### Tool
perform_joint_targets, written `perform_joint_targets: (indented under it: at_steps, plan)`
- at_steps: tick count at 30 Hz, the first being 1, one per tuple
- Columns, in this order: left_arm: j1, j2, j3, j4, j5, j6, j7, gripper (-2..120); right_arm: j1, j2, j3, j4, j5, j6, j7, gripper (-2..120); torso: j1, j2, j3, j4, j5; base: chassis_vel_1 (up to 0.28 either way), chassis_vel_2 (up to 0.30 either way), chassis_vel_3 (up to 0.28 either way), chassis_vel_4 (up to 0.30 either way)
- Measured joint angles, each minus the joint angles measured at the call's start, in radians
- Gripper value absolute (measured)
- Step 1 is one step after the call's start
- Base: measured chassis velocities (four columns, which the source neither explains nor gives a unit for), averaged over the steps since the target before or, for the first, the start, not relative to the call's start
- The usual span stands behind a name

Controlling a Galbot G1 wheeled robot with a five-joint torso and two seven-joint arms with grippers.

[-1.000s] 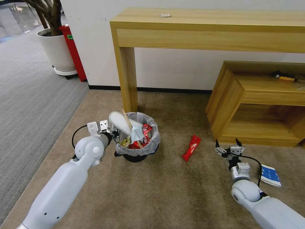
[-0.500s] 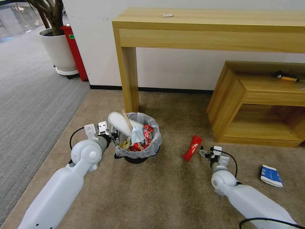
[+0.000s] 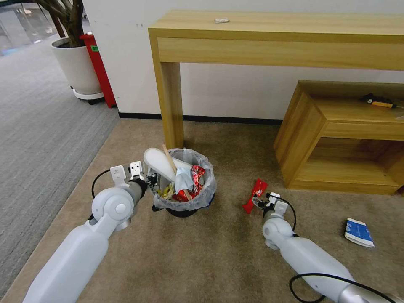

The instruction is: Pick up the trash bin and place the garbage on the floor into it.

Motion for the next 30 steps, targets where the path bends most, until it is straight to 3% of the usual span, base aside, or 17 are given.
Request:
perform_joint_targets:
  at_steps: [7, 30]
  plan:
    - [0.017, 0.006, -0.013, -0.027, -0.009, 0.001, -0.008, 0, 0.020, 0.076, 0.056, -0.071, -0.002, -0.034, 0.011, 100, 0.000, 0.000, 0.000, -0.0002, -0.0001, 0.000, 0.000, 0.000, 0.000]
    - [0.044, 0.011, -0.034, -0.100, -0.028, 0.001, -0.013, 0, 0.082, 0.170, 0.167, -0.283, -0.056, -0.107, -0.016, 95, 0.000, 0.000, 0.000, -0.0001, 0.0001, 0.000, 0.000, 0.000, 0.000]
